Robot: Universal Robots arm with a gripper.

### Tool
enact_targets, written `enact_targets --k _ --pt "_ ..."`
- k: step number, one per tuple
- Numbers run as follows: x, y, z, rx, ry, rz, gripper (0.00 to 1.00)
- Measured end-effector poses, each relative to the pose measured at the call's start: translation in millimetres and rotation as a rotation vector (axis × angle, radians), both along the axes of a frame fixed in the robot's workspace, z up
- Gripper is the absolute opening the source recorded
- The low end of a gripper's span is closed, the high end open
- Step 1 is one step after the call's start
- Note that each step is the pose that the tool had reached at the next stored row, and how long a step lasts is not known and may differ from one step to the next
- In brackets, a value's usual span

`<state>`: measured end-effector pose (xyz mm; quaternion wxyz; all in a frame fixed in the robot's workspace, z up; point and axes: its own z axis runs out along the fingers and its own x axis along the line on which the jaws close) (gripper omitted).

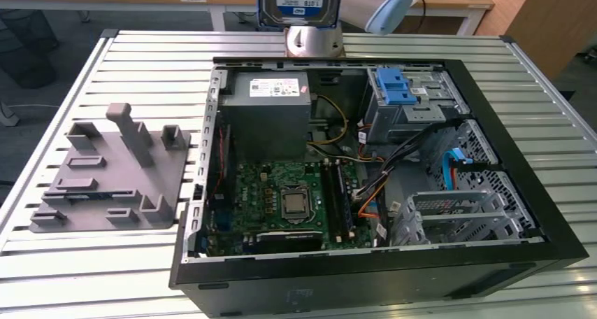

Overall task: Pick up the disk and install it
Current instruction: 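Pick up the disk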

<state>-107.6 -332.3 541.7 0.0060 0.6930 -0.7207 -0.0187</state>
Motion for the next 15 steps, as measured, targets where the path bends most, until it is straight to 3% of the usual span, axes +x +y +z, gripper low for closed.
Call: enact_targets --k 15 --pt "16.2 0.0 0.0 0.0 0.0 0.0 0.36"
